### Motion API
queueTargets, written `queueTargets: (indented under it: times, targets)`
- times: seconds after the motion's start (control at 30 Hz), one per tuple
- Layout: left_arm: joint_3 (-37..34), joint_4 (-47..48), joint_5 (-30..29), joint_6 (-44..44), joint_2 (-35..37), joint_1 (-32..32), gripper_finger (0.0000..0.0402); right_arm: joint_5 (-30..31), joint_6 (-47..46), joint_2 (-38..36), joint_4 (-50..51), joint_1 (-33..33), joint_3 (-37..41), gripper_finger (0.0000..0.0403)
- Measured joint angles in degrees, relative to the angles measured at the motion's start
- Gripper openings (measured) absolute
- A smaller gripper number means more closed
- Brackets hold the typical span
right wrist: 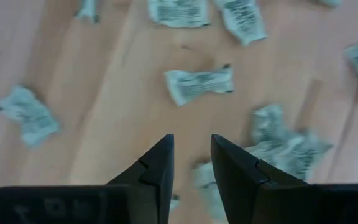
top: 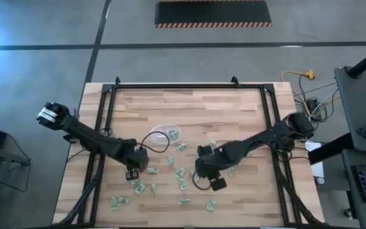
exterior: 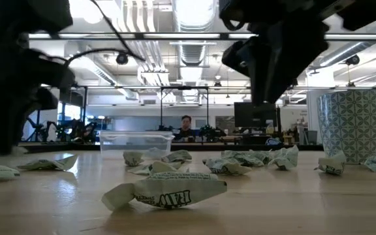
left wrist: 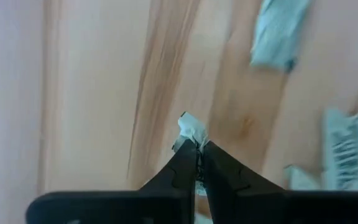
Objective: Pick and place Stevia / Truvia into bins
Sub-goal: Put the stevia packet into the transparent bin
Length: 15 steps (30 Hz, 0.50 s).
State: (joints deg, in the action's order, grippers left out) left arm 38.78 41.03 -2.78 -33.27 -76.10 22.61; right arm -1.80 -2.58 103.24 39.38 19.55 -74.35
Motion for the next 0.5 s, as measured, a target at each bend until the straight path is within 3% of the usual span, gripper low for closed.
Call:
queueTargets:
  times: [0.27, 0.43, 0.5]
  targets:
    - [5.25, -0.84, -8.83, 9.18, 4.26, 0.0, 0.0002, -0.06, -6.75, 0.0, 0.78, 5.74, 0.0, 0.0081]
    - [6.31, -5.19, -26.94, 18.53, 4.87, -0.79, 0.0002, 0.42, -10.46, 0.0, 0.88, 7.9, 0.25, 0.0076]
    - [5.76, -9.32, -31.06, 22.39, 4.29, -2.1, 0.0002, 1.52, -11.73, 0.0, 0.85, 8.48, 0.51, 0.0073]
